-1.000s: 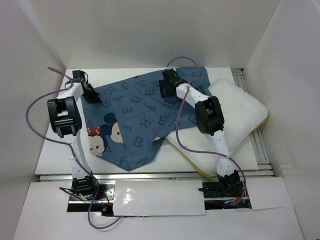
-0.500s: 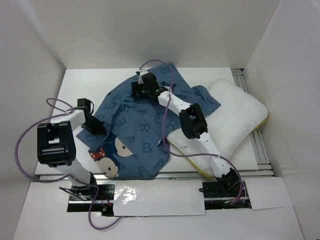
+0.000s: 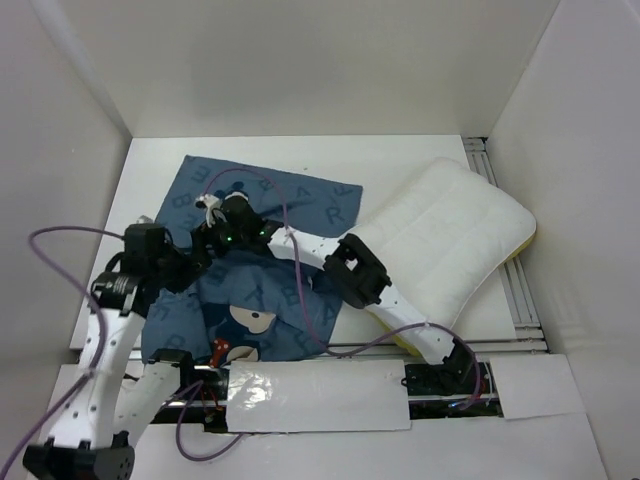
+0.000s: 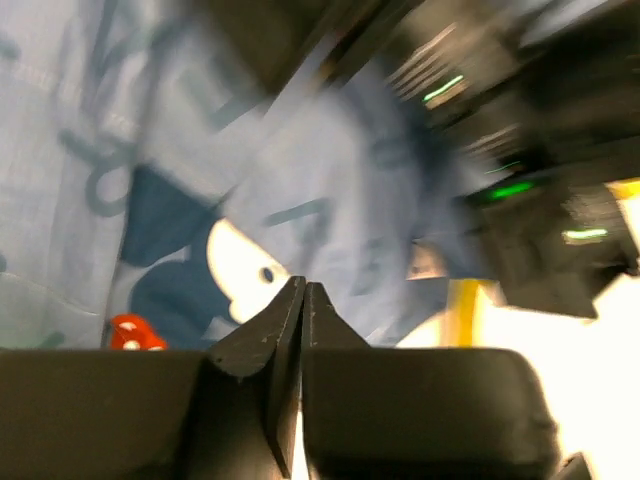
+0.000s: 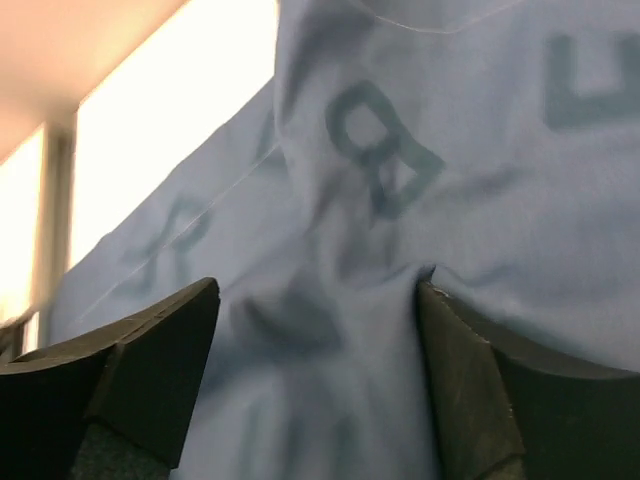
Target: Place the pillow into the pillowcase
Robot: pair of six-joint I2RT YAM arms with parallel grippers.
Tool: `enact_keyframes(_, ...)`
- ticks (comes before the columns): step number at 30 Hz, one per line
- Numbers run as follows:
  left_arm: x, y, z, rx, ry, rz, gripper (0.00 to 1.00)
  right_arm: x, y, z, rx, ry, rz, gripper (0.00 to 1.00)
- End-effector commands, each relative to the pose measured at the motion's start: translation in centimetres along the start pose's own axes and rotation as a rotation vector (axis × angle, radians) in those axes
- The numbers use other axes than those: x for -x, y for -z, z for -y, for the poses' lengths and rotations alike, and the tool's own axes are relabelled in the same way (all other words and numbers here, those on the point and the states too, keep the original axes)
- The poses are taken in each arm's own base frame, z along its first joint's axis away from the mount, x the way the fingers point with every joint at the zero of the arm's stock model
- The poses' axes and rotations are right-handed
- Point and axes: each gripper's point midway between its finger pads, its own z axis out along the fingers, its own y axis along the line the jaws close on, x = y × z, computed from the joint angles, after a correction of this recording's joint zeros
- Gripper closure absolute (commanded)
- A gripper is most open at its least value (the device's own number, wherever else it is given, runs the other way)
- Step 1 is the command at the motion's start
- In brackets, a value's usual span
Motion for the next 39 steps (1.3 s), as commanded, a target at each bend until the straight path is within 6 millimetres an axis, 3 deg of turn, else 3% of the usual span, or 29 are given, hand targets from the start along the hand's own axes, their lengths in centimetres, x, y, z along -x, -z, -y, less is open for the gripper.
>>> enact_keyframes(1,1.1,3.1,-0.5,0.012,-0.021,0.087,0.78,11.9,6.9,-2.9,-0.005,0.059,0.174,0.13)
enact_keyframes(2,1.8,3.8,0.1,-0.006,-0.030,0.114,0.67,13.4,8.2,-2.4,-0.040,0.026,0.190,0.11)
enact_keyframes(3,2.1,4.1,0.4,-0.015,-0.029,0.122,0.60,15.9,11.0,-1.3,-0.097,0.009,0.227,0.04)
enact_keyframes(5,2.5,4.3,1.9,-0.055,-0.063,0.105,0.47,16.2,13.6,0.3,-0.183,-0.039,0.201,0.00)
enact_keyframes(6,2.9,4.3,2.4,-0.065,-0.063,0.113,0.36,17.4,16.3,1.2,-0.267,-0.055,0.225,0.00)
enact_keyframes(8,3.6,3.9,3.3,-0.079,-0.077,0.127,0.26,16.8,18.7,1.9,-0.366,-0.052,0.202,0.00)
enact_keyframes(9,4.4,3.8,4.0,-0.076,-0.087,0.137,0.15,16.7,21.0,1.9,-0.427,-0.038,0.200,0.00)
enact_keyframes(12,6.0,3.1,6.6,-0.130,-0.171,0.148,0.02,15.4,25.6,3.9,-0.654,-0.068,0.185,0.00)
enact_keyframes(13,6.1,2.5,7.4,-0.141,-0.201,0.132,0.00,14.7,28.1,4.0,-0.747,-0.087,0.191,0.00)
enact_keyframes(14,6.1,0.4,7.8,-0.106,-0.231,0.092,0.00,13.5,29.3,4.0,-0.791,-0.109,0.165,0.00)
enact_keyframes(16,6.3,-1.5,9.8,-0.105,-0.311,0.078,0.00,11.6,32.4,3.5,-0.859,-0.155,0.171,0.00)
enact_keyframes(17,5.6,-4.1,9.8,-0.047,-0.353,0.022,0.00,10.8,33.4,3.4,-0.885,-0.157,0.167,0.00)
enact_keyframes(20,4.5,-6.6,12.5,-0.037,-0.565,0.002,0.00,8.3,36.3,2.3,-0.932,-0.187,0.156,0.00)
enact_keyframes(21,4.4,-8.5,13.3,-0.006,-0.635,-0.014,0.00,7.4,36.9,2.1,-0.947,-0.203,0.149,0.00)
enact_keyframes(22,3.5,-9.2,14.3,-0.006,-0.684,-0.027,0.00,5.7,37.4,2.1,-0.956,-0.211,0.121,0.00)
enact_keyframes(23,3.4,-10.1,15.1,-0.006,-0.709,-0.026,0.00,6.1,38.7,1.6,-0.965,-0.208,0.149,0.00)
enact_keyframes(26,3.3,-14.1,17.7,0.009,-0.786,-0.037,0.00,4.3,40.7,0.6,-0.985,-0.241,0.123,0.00)
enact_keyframes(27,3.1,-14.9,17.7,0.042,-0.800,-0.048,0.00,4.2,41.3,0.4,-0.999,-0.252,0.133,0.00)
enact_keyframes(28,3.5,-16.9,18.6,0.071,-0.804,-0.045,0.00,4.1,42.2,0.4,-1.017,-0.263,0.145,0.00)
enact_keyframes(32,2.5,-20.3,19.7,0.104,-0.840,-0.079,0.00,4.4,45.0,-1.0,-1.047,-0.254,0.194,0.00)
enact_keyframes(33,1.2,-22.3,18.8,0.137,-0.868,-0.123,0.00,4.1,45.6,-1.1,-1.068,-0.254,0.188,0.00)
enact_keyframes(35,0.7,-23.6,18.8,0.157,-0.891,-0.133,0.00,4.2,47.0,-1.0,-1.103,-0.262,0.202,0.00)
enact_keyframes(36,0.0,-24.9,17.7,0.187,-0.899,-0.166,0.00,3.6,47.5,-0.8,-1.130,-0.266,0.181,0.00)
enact_keyframes(39,0.1,-26.1,16.7,0.246,-0.887,-0.159,0.00,3.6,49.0,-0.5,-1.174,-0.274,0.198,0.00)
